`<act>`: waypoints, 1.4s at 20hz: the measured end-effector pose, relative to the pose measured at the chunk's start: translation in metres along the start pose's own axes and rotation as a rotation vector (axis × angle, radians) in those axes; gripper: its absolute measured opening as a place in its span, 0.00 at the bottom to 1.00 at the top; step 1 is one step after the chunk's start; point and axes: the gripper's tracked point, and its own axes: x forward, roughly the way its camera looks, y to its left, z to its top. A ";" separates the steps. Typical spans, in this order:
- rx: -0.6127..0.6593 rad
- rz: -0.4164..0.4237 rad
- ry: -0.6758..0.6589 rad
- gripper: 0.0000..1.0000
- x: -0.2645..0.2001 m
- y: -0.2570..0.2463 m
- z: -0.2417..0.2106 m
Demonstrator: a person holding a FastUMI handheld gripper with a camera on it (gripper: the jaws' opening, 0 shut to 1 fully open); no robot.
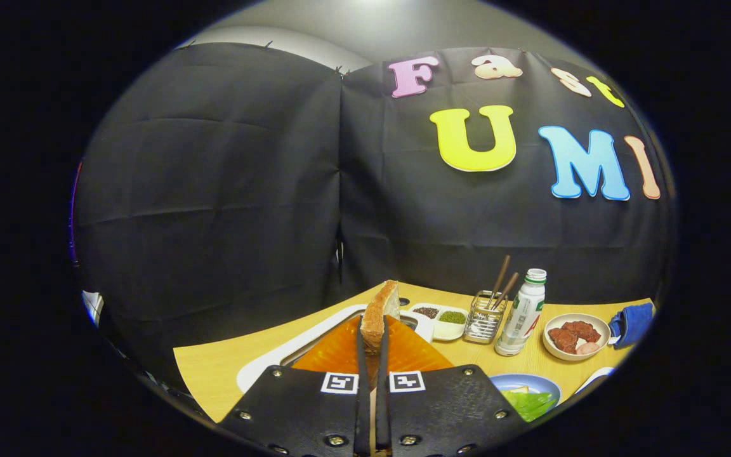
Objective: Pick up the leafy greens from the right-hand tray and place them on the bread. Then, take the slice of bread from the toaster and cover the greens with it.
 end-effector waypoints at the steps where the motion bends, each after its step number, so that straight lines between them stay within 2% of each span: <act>1: 0.001 -0.001 -0.013 0.04 -0.002 -0.002 0.007; 7: 0.000 -0.007 -0.088 0.04 -0.021 -0.017 0.044; 9: -0.025 -0.036 -0.115 0.04 -0.033 -0.029 0.057; 12: -0.032 -0.049 -0.119 0.04 -0.047 -0.042 0.060; 18: -0.045 -0.108 -0.092 0.04 -0.079 -0.082 0.051; 28: 0.000 -0.153 -0.010 0.04 -0.094 -0.139 -0.005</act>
